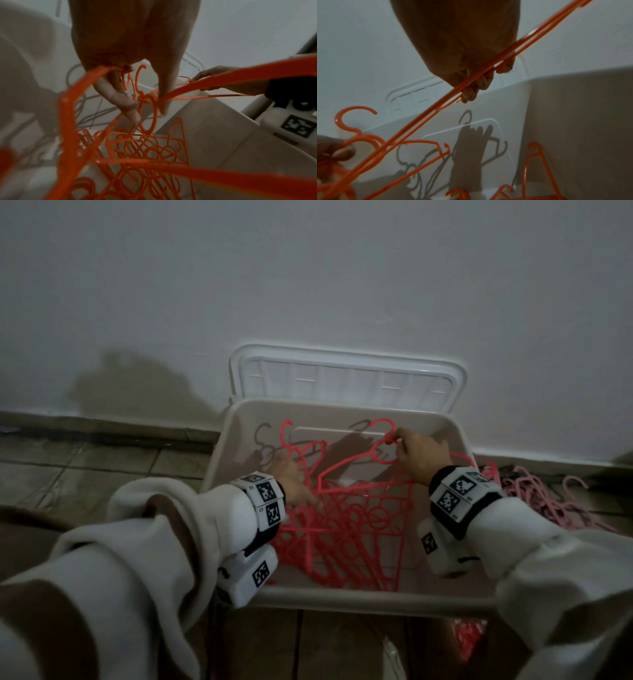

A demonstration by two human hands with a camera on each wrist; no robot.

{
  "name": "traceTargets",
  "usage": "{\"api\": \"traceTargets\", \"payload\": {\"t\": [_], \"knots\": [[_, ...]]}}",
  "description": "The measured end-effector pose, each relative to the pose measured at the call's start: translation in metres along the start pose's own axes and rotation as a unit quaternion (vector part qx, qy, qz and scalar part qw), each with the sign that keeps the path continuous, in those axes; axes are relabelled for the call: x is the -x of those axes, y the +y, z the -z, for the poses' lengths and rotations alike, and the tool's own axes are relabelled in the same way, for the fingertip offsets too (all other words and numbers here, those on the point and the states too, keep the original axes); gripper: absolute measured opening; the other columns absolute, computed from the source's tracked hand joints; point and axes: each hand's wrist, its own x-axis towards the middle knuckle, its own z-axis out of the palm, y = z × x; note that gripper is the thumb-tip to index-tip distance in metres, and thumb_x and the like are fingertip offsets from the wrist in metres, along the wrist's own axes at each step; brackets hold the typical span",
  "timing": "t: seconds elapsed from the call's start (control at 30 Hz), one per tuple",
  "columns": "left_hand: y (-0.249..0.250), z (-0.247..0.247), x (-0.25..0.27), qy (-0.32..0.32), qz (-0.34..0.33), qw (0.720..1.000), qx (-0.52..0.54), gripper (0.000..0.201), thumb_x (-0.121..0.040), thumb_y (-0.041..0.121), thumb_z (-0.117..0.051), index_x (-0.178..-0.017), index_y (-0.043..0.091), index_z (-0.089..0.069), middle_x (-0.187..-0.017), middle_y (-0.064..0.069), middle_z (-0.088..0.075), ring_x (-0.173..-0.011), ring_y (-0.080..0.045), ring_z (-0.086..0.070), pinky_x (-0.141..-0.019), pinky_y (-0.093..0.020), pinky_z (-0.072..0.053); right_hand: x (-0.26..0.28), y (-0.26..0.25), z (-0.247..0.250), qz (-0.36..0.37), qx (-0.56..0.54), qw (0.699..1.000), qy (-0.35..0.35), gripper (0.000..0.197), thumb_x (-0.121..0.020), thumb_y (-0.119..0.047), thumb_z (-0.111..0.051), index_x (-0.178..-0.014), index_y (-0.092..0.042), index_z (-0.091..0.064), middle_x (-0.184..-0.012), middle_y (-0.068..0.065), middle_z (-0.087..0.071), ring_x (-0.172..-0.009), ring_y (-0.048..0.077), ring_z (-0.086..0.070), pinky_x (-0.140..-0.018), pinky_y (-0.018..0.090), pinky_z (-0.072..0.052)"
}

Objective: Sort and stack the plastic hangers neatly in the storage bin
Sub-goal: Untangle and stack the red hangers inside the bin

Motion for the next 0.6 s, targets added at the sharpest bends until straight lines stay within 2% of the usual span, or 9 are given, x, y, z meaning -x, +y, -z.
{"api": "traceTargets", "payload": {"t": [0.1,0.13,0.17,0.23,0.33,0.4,0.47,0.53,0.6], "knots": [[-0.002,0.001,0.004,0.023,-0.013,0.999,-0.047,0.033,-0.078,0.015,-0.073,-0.100,0.001,-0.053,-0.098,-0.007,-0.052,-0.105,-0.024,-0.052,-0.089,-0.030,-0.046,0.003,-0.008,-0.003,0.027,0.036,0.999,0.007,0.032,-0.095,-0.017,-0.034,-0.121,-0.025,-0.049,-0.112,0.011,-0.064,-0.108,0.029,-0.057,-0.101,0.044,-0.026],[-0.002,0.002,0.005,0.033,-0.026,0.997,-0.059,0.022,-0.080,0.012,-0.070,-0.082,0.005,-0.050,-0.083,-0.003,-0.047,-0.094,-0.021,-0.051,-0.084,-0.029,-0.047,0.003,-0.010,-0.003,0.045,0.052,0.998,0.015,0.032,-0.095,-0.017,-0.034,-0.122,-0.025,-0.048,-0.110,0.012,-0.065,-0.106,0.028,-0.059,-0.100,0.043,-0.026],[-0.003,0.002,0.005,0.041,-0.029,0.997,-0.059,0.022,-0.081,0.011,-0.069,-0.078,0.007,-0.048,-0.080,-0.002,-0.044,-0.089,-0.018,-0.047,-0.082,-0.029,-0.048,0.003,-0.011,-0.002,0.063,0.066,0.996,0.022,0.032,-0.095,-0.016,-0.034,-0.123,-0.024,-0.047,-0.108,0.011,-0.066,-0.103,0.027,-0.059,-0.099,0.043,-0.027],[-0.004,0.002,0.004,0.054,-0.042,0.997,-0.047,0.026,-0.081,0.009,-0.069,-0.102,0.002,-0.056,-0.091,-0.007,-0.049,-0.088,-0.018,-0.048,-0.086,-0.032,-0.049,0.003,-0.015,0.000,0.090,0.093,0.991,0.038,0.033,-0.096,-0.016,-0.034,-0.126,-0.024,-0.044,-0.108,0.011,-0.066,-0.101,0.027,-0.059,-0.095,0.040,-0.029],[-0.004,0.003,0.008,0.079,-0.061,0.994,-0.050,0.040,-0.083,0.008,-0.067,-0.118,-0.003,-0.051,-0.113,-0.017,-0.061,-0.105,-0.028,-0.059,-0.088,-0.031,-0.047,0.003,-0.020,0.008,0.121,0.118,0.984,0.065,0.035,-0.097,-0.016,-0.033,-0.130,-0.023,-0.041,-0.110,0.011,-0.063,-0.104,0.027,-0.056,-0.095,0.039,-0.028],[-0.004,0.002,0.010,0.087,-0.076,0.992,-0.049,0.036,-0.082,0.007,-0.067,-0.114,-0.001,-0.053,-0.112,-0.014,-0.062,-0.107,-0.029,-0.059,-0.082,-0.027,-0.046,0.004,-0.023,0.013,0.138,0.116,0.980,0.081,0.035,-0.097,-0.016,-0.033,-0.130,-0.023,-0.042,-0.112,0.009,-0.063,-0.105,0.026,-0.055,-0.096,0.039,-0.026],[-0.005,0.002,0.010,0.097,-0.086,0.991,-0.035,0.013,-0.083,0.008,-0.065,-0.090,0.004,-0.055,-0.093,-0.007,-0.059,-0.099,-0.027,-0.059,-0.069,-0.021,-0.041,0.004,-0.025,0.012,0.171,0.130,0.973,0.079,0.035,-0.096,-0.015,-0.033,-0.128,-0.025,-0.044,-0.117,0.004,-0.062,-0.109,0.022,-0.052,-0.096,0.040,-0.023],[-0.008,0.003,0.007,0.100,-0.084,0.991,-0.008,0.029,-0.084,0.009,-0.065,-0.066,0.012,-0.042,-0.073,0.001,-0.049,-0.084,-0.023,-0.054,-0.062,-0.022,-0.037,0.006,-0.029,0.005,0.209,0.167,0.962,0.052,0.037,-0.095,-0.013,-0.035,-0.128,-0.027,-0.046,-0.124,-0.001,-0.060,-0.115,0.019,-0.048,-0.098,0.041,-0.021],[-0.012,0.007,0.005,0.098,-0.079,0.992,0.018,0.029,-0.082,0.011,-0.068,-0.067,0.014,-0.043,-0.068,0.006,-0.044,-0.081,-0.017,-0.049,-0.064,-0.021,-0.037,0.008,-0.033,-0.005,0.212,0.172,0.962,0.021,0.041,-0.095,-0.012,-0.035,-0.130,-0.030,-0.043,-0.131,-0.004,-0.055,-0.119,0.018,-0.044,-0.100,0.043,-0.022]]}}
